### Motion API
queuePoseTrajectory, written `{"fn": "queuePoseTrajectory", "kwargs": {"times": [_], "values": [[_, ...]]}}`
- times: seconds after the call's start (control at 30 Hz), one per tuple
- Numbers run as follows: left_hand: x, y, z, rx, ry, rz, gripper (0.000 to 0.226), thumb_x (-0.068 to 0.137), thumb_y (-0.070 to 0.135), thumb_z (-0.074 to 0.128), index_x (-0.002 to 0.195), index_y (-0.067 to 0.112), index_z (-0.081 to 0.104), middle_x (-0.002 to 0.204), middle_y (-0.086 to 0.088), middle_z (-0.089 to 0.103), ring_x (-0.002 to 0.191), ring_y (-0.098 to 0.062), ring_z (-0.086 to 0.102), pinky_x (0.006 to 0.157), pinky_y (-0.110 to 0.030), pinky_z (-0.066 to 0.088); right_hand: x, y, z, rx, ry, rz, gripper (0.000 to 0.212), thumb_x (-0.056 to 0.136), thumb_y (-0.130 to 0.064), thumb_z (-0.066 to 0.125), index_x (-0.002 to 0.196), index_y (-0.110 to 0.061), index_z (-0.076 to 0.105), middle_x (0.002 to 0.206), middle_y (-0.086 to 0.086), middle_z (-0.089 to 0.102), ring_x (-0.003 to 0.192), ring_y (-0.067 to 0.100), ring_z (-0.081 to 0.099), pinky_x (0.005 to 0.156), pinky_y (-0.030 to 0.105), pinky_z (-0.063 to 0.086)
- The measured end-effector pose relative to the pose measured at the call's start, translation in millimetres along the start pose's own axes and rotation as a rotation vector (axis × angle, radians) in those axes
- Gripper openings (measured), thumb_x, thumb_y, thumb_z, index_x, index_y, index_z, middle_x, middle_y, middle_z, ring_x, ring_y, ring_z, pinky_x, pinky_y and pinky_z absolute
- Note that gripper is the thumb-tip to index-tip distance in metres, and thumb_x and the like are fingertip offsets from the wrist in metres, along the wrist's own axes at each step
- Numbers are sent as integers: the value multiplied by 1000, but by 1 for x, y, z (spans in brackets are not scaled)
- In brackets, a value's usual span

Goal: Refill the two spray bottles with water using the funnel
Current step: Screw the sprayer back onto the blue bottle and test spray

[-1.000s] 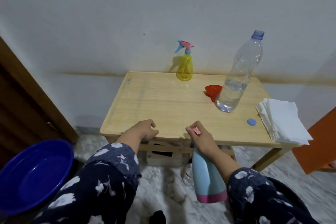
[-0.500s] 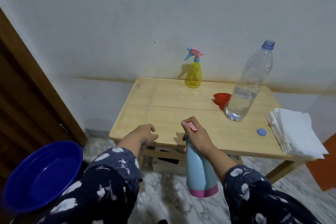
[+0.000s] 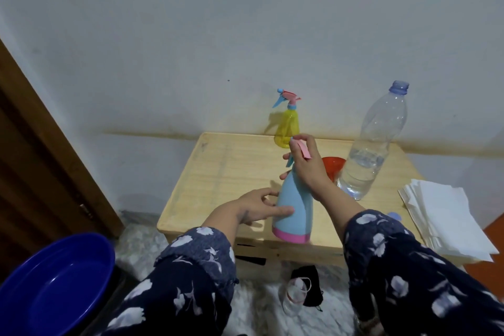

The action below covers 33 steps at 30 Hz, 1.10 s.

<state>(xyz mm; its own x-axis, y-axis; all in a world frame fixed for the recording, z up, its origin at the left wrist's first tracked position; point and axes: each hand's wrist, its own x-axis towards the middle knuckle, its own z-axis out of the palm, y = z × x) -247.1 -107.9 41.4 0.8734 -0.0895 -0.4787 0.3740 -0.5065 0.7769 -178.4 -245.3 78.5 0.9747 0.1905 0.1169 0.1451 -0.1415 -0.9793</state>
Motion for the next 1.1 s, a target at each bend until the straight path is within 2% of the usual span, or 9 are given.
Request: {"fn": "queuePoseTrajectory", "kwargs": {"times": [0.07,0.2,0.3,0.37,0.5,0.63,0.77,0.93,1.1], "values": [[12,7,-6,-17,-31,22,78,75,48,78,140,34,37,124,8,51,115,-19,53,83,-37,46,20,-9,9,68,7,-32,24,96,-41,49,116,-29,44,108,18,56,86,31,62,50,32,57],[50,9,-30,-127,97,94,86,60,38,89,132,30,44,119,5,59,107,-18,60,84,-45,58,63,-18,32,109,33,-86,30,96,-40,50,121,-25,43,101,9,55,87,25,62,63,42,60],[77,9,-57,-131,264,142,82,59,40,89,128,29,46,116,4,61,103,-17,61,84,-39,58,97,-21,45,-42,-6,31,45,91,-43,58,126,-21,40,107,-2,54,99,20,57,81,37,53],[96,11,-76,-72,389,129,77,59,48,85,122,31,46,110,7,62,99,-18,62,82,-37,56,117,-17,55,-209,-120,176,46,85,-39,67,121,-19,46,107,0,56,98,20,55,69,30,48],[137,12,-103,11,570,106,78,56,58,83,119,35,42,105,9,62,93,-19,63,75,-31,51,158,-2,76,-207,-175,293,51,77,-26,76,117,-18,46,114,6,60,106,27,59,78,47,54],[178,3,-121,-164,542,155,80,50,52,81,118,45,40,106,7,63,92,-20,65,76,-43,57,199,13,88,-218,-164,213,54,75,-22,79,119,-21,47,114,7,61,104,27,61,89,48,53],[221,-16,-139,-353,474,236,79,45,39,77,103,75,38,112,5,56,99,-26,63,71,-50,60,236,40,92,-274,-147,139,67,69,-21,84,127,-21,52,112,3,63,105,24,60,92,47,51],[264,-34,-151,-226,527,272,88,62,44,68,137,63,26,127,11,54,105,-20,63,82,-47,57,270,69,99,-209,-126,108,66,69,-12,83,125,-24,53,107,-6,60,102,20,61,92,45,52],[286,-34,-155,-58,632,265,82,83,35,68,146,51,16,140,11,49,117,-17,57,90,-46,52,291,93,108,-180,-87,38,60,71,-7,80,124,-19,55,113,-5,62,107,19,59,95,37,50]]}}
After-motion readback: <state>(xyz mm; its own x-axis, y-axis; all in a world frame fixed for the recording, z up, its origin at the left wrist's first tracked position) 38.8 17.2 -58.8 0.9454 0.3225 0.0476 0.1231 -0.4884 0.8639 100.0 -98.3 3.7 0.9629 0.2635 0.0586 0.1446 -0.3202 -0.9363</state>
